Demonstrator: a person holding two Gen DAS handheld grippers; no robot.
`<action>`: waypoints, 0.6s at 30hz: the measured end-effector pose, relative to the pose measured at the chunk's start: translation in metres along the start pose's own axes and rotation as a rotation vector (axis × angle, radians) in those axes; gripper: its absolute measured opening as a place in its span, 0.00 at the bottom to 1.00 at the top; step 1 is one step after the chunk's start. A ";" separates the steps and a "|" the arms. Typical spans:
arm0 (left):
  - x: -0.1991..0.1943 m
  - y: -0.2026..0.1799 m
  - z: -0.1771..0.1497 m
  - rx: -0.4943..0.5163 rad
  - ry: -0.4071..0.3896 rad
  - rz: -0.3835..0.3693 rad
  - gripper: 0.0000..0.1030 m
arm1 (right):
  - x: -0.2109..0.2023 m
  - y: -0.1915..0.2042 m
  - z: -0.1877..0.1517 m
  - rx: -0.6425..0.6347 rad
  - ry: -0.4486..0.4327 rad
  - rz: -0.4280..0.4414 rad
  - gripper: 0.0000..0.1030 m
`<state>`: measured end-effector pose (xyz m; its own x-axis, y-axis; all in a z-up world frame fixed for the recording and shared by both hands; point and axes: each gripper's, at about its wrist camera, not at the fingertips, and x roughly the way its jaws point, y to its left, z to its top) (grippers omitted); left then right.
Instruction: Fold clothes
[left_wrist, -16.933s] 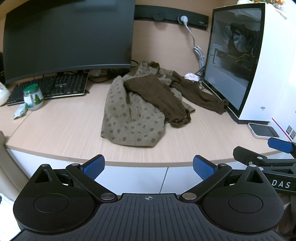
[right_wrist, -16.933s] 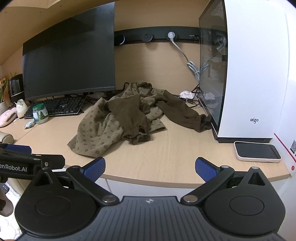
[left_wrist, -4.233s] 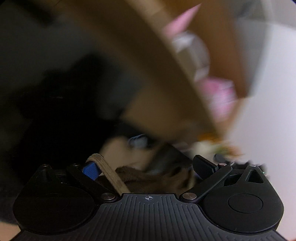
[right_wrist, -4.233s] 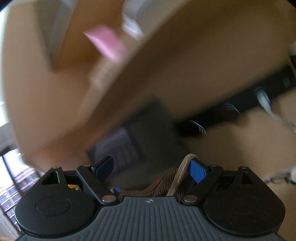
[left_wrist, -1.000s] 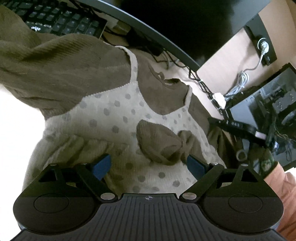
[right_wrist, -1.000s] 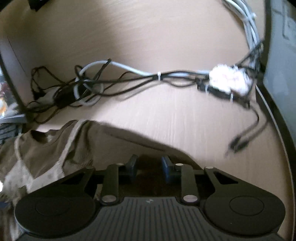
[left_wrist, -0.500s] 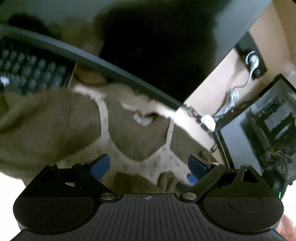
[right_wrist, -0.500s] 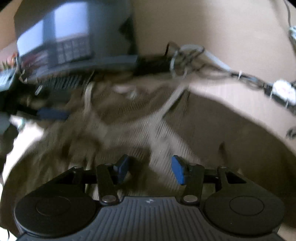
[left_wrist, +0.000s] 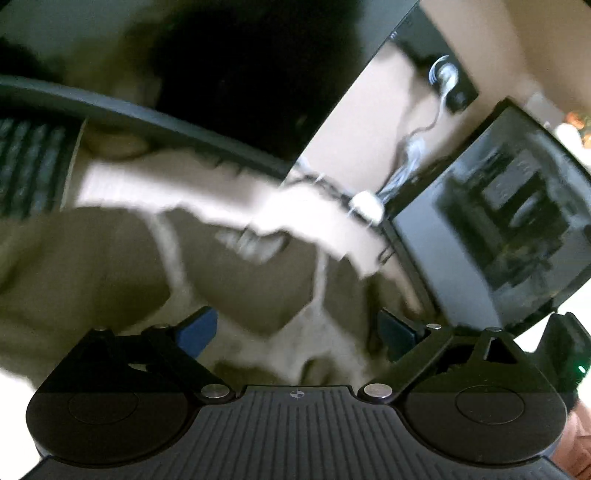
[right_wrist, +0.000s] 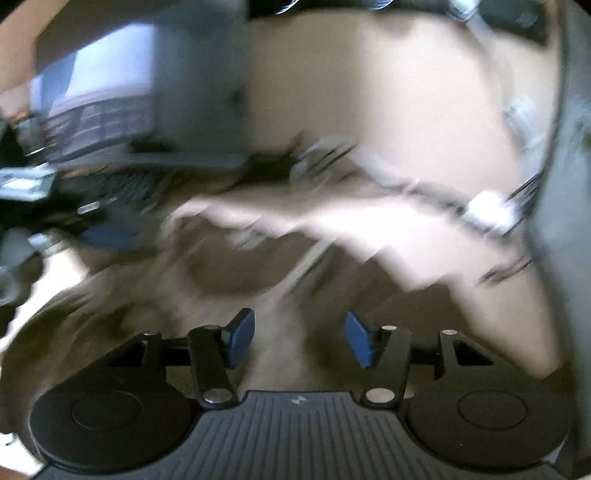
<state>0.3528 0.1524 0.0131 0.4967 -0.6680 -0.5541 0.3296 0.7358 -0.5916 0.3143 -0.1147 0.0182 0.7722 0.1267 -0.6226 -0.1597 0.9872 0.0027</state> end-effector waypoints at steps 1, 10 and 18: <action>0.007 0.005 0.002 -0.024 0.005 0.001 0.95 | 0.009 -0.010 0.006 0.014 0.004 -0.047 0.53; 0.033 0.041 -0.008 -0.132 0.048 0.120 0.95 | 0.035 -0.053 -0.025 0.019 0.172 -0.270 0.52; -0.025 0.037 -0.018 -0.027 0.051 0.192 0.95 | -0.045 -0.046 -0.044 0.105 0.098 -0.289 0.52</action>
<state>0.3381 0.1944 -0.0055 0.5069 -0.5206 -0.6870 0.2105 0.8477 -0.4870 0.2602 -0.1700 0.0114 0.7129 -0.1658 -0.6814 0.1260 0.9861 -0.1081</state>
